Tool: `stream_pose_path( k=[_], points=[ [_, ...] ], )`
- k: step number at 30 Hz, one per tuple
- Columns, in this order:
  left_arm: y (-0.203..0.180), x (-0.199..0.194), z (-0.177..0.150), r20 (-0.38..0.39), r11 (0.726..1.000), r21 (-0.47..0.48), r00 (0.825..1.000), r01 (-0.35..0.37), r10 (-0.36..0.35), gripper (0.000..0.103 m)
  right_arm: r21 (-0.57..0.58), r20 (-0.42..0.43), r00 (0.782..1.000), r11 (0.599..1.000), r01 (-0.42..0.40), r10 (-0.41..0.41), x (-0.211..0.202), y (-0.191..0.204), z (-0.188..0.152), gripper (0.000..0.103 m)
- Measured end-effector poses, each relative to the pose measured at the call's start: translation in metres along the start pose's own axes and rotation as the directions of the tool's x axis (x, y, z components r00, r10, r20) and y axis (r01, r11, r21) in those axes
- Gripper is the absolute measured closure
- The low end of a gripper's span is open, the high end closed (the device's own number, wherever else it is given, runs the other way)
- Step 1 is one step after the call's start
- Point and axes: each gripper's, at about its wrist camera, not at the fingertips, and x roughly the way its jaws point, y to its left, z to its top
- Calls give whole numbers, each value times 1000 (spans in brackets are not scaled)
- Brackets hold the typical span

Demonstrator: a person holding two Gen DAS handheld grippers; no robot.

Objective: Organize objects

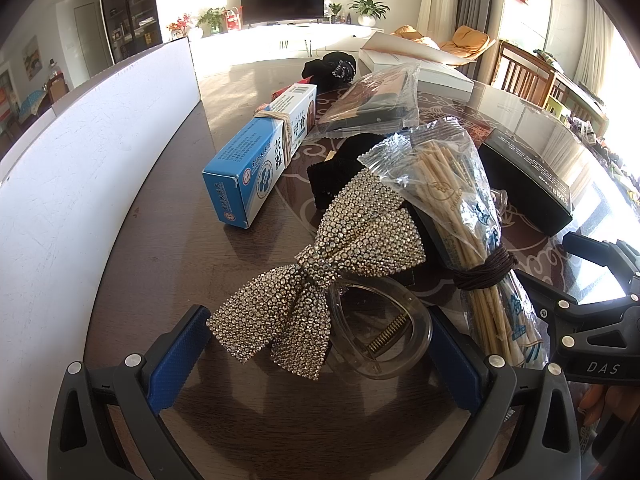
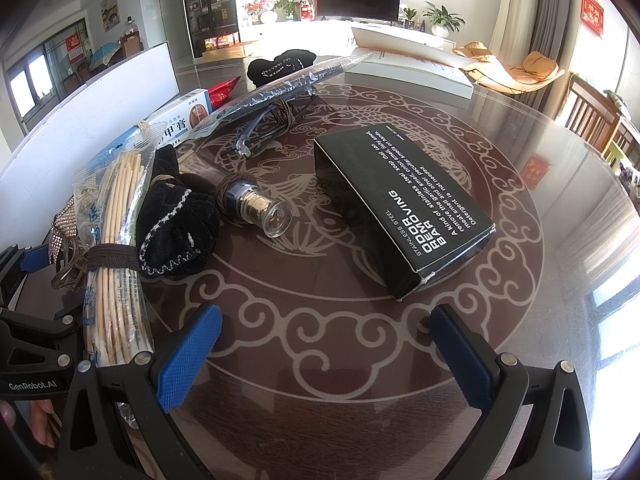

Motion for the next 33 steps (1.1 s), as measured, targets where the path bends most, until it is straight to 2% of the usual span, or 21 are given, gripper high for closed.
stream_pose_path(
  k=[33],
  points=[
    [0, 0, 0, 0, 1000, -2, 1000, -1, 1, 0, 1, 0, 1000, 1000, 0, 0, 0, 0, 0, 0]
  ],
)
